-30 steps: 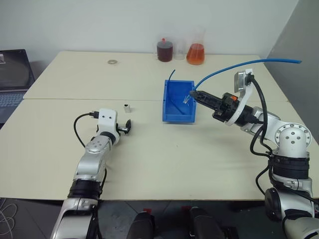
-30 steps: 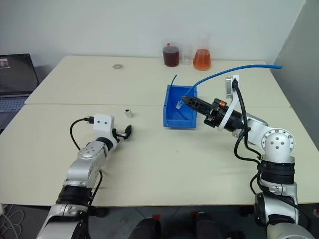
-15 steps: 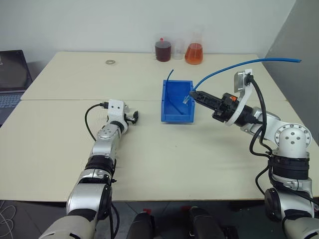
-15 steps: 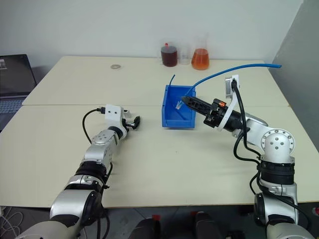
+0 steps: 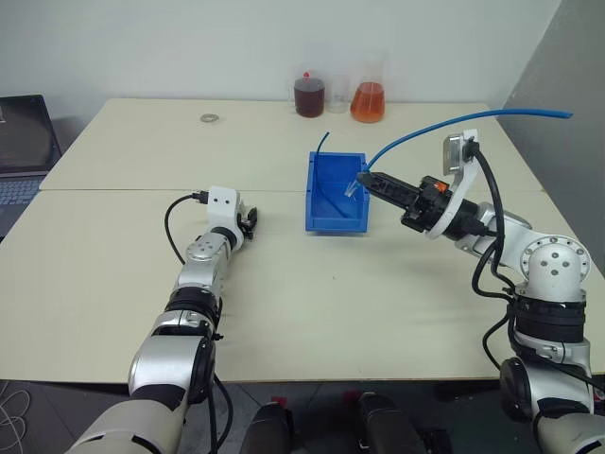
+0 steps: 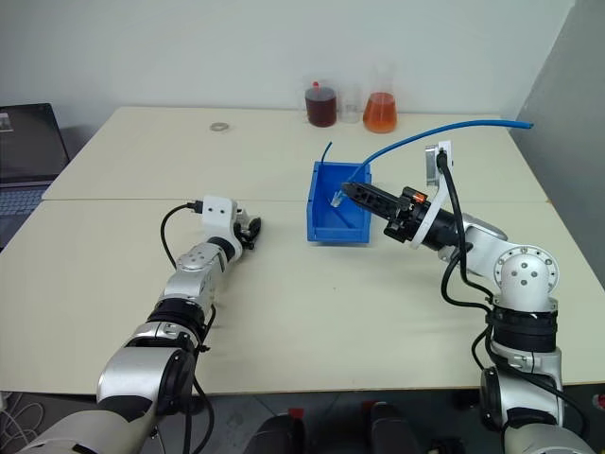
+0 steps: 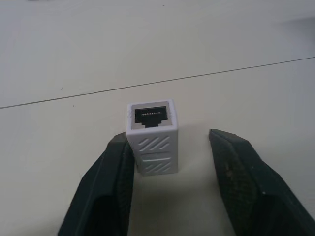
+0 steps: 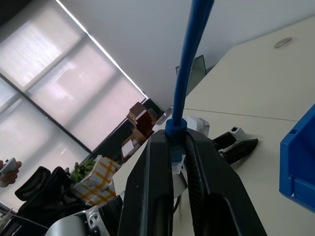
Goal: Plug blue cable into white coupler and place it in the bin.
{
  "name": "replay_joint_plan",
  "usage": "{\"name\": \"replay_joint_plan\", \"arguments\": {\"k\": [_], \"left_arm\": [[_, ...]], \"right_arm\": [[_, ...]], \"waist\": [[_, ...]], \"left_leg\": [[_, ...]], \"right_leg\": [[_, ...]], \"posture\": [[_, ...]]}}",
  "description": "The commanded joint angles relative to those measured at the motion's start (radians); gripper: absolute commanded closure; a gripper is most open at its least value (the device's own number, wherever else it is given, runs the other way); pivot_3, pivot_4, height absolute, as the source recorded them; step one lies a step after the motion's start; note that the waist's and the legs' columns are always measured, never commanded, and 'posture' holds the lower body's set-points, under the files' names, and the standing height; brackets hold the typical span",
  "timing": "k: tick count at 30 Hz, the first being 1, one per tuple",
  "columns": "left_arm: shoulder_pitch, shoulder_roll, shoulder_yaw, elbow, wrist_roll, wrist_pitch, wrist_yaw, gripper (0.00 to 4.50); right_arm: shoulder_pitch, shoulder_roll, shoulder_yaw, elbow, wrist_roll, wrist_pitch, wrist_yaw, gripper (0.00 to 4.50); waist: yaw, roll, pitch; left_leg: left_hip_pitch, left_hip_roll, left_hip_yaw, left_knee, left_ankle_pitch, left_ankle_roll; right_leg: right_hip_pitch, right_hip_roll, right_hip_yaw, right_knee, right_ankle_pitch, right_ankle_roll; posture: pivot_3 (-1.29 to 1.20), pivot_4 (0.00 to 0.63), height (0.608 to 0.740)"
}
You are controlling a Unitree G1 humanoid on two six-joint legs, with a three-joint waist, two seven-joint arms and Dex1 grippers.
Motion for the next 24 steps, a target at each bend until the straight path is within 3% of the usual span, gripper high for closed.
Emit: {"name": "replay_joint_plan", "arguments": {"k": [1,4,11,17,20,24], "left_arm": [[-0.013,0.004,0.020,0.002,0.004,-0.003,0.017,3.07],[-0.004,0.008,0.025,-0.003,0.002,-0.001,0.016,3.69],[0.017,0.048,0.020,-0.062,0.004,0.045,-0.043,3.70],[0.213,0.217,-0.080,-0.537,-0.081,0.231,-0.497,3.70],[0.352,0.346,-0.105,-0.802,-0.214,0.358,-0.766,3.70],[0.399,0.384,-0.146,-0.949,-0.262,0.401,-0.882,3.70]], "right_arm": [[0.006,0.001,-0.023,-0.040,0.012,-0.018,0.004,4.39],[0.010,0.002,-0.022,-0.042,0.012,-0.019,0.003,4.39],[0.015,0.005,-0.017,-0.044,0.001,-0.028,0.007,4.39],[0.016,-0.022,-0.006,-0.062,-0.006,-0.008,0.034,4.39],[0.036,-0.079,0.087,-0.099,-0.112,-0.018,0.141,4.39],[0.037,-0.118,0.184,-0.103,-0.217,-0.058,0.277,4.39]], "waist": [[0.000,0.000,0.000],[0.000,0.000,0.000],[-0.001,0.000,0.000],[-0.005,0.000,0.000],[-0.011,0.000,0.000],[0.003,0.000,0.000]], "left_leg": [[0.000,0.000,0.000,0.000,0.000,0.000],[0.000,0.000,0.000,0.000,0.000,0.000],[0.000,0.000,0.000,0.000,0.000,0.000],[0.000,0.000,0.000,0.000,0.000,0.000],[0.000,0.001,0.000,-0.001,0.000,0.000],[0.001,0.001,-0.001,-0.001,0.000,0.000]], "right_leg": [[0.000,0.000,0.000,0.000,0.000,0.000],[0.000,0.000,0.000,0.000,0.000,0.000],[0.000,0.000,0.000,0.001,0.000,0.000],[-0.001,0.000,0.000,0.002,0.000,0.000],[-0.002,0.000,0.001,0.002,0.000,-0.001],[-0.002,0.000,-0.001,0.002,-0.001,-0.002]], "posture": [[0.00,0.150,0.740],[0.00,0.150,0.740],[0.00,0.150,0.740],[0.00,0.150,0.740],[0.00,0.150,0.740],[0.00,0.150,0.740]]}}
